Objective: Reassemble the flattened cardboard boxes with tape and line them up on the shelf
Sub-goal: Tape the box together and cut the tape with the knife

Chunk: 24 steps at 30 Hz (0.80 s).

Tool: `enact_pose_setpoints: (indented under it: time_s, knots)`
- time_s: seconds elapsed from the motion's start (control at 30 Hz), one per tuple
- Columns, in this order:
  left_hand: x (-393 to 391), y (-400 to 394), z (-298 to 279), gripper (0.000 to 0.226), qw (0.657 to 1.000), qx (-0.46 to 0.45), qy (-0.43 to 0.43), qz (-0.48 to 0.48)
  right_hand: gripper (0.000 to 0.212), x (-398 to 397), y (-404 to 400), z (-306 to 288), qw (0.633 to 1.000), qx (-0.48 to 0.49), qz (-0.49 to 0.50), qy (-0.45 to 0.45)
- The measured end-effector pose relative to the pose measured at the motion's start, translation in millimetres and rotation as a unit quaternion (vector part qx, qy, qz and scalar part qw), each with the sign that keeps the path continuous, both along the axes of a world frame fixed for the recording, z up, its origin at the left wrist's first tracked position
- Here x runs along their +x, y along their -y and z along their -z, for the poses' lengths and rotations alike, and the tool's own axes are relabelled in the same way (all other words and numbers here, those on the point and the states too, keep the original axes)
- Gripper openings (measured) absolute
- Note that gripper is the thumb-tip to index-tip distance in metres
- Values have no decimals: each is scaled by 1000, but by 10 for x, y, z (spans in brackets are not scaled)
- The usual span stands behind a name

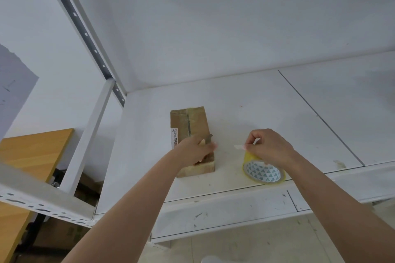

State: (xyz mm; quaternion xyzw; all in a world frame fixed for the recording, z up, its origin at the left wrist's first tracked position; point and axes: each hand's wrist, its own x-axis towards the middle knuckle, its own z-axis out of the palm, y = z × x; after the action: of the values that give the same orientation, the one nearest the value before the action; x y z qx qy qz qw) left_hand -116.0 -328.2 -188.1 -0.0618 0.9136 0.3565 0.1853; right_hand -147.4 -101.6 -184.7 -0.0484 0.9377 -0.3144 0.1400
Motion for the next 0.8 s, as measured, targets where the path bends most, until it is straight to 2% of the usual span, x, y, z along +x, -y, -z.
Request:
enact_pose_setpoints:
  time_s: [0.07, 0.13, 0.33, 0.4, 0.47, 0.57, 0.67, 0.8]
  knots:
    - [-8, -119, 41, 42, 992, -123, -39, 1, 16, 1, -4, 7, 1000, -9, 14, -8]
    - [11, -215, 50, 37, 979, -195, -50, -16, 17, 6, -1, 15, 999, -22, 23, -16]
    - [57, -306, 37, 37, 970, -238, -47, -1, 16, 36, 29, 26, 998, -58, 30, -18]
    - [62, -233, 38, 39, 983, -179, -43, -5, 16, 50, 40, 14, 995, -93, 29, -14]
    - [78, -123, 37, 43, 996, -45, -50, -55, 16, 66, 47, 3, 993, -114, 26, -11]
    - [158, -53, -21, 47, 966, 147, -103, -185, 15, 89, 73, -15, 990, -137, 24, -8]
    - [252, -156, -96, 34, 952, 201, -124, -193, 16, 120, 142, -46, 986, -163, 17, -9]
    - [328, -318, -145, 40, 959, 225, -94, -143, 17, 163, 240, -73, 985, -168, 15, -27]
